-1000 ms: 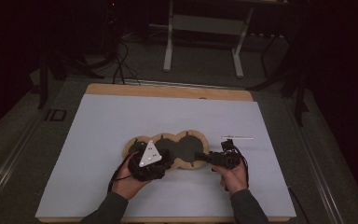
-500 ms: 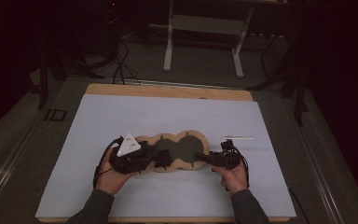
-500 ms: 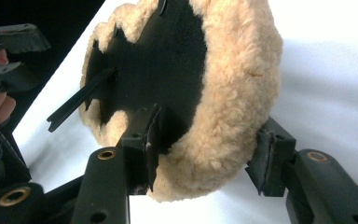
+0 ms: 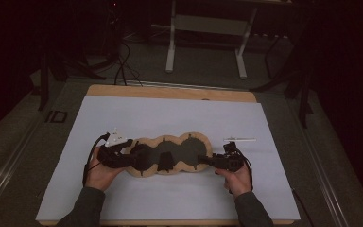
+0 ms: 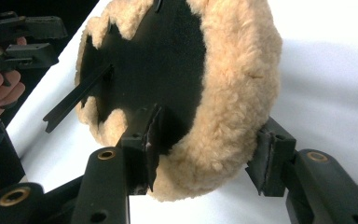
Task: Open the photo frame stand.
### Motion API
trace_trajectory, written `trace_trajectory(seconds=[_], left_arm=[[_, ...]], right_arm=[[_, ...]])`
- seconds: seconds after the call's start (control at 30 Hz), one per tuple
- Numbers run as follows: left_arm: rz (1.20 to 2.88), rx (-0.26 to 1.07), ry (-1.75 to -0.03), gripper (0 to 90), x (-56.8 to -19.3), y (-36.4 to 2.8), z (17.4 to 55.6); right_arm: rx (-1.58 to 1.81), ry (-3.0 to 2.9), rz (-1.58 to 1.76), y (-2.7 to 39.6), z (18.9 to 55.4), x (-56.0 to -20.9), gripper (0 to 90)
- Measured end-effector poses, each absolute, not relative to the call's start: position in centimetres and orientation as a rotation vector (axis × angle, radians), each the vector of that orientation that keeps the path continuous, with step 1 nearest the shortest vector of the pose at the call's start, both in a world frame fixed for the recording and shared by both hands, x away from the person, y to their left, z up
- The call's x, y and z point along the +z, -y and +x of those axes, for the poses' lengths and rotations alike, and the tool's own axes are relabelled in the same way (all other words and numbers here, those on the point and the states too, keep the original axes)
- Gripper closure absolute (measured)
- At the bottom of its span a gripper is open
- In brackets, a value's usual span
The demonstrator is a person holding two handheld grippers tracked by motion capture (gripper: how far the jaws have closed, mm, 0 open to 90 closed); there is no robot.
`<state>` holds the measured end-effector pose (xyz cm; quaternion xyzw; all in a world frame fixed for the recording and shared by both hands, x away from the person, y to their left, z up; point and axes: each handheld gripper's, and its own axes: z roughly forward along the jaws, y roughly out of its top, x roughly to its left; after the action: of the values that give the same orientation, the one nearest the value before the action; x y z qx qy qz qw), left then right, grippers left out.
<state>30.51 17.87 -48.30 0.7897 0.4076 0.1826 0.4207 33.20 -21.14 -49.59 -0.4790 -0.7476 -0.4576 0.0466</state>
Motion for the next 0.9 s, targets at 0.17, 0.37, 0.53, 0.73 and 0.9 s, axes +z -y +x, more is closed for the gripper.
trace_trajectory(seconds=[0.17,0.37,0.53,0.73,0.9], left_arm=[[1.971,0.41,-1.056,37.8,-48.7,-18.8,31.0],[1.974,0.365,-1.076,37.3,-49.5,-19.3,31.3],[1.971,0.335,-1.085,34.5,-49.8,-19.7,31.6],[1.957,0.298,-1.083,32.0,-50.5,-20.3,31.6],[1.978,0.261,-1.082,32.0,-51.3,-20.4,31.5]], right_arm=[[-1.391,2.293,-1.459,21.1,33.2,-49.6,49.4],[-1.389,2.295,-1.459,21.2,33.2,-49.6,49.5],[-1.388,2.308,-1.45,21.2,33.2,-49.6,49.5],[-1.39,2.315,-1.445,21.1,33.2,-49.6,49.4],[-1.389,2.323,-1.443,21.1,33.2,-49.6,49.4]])
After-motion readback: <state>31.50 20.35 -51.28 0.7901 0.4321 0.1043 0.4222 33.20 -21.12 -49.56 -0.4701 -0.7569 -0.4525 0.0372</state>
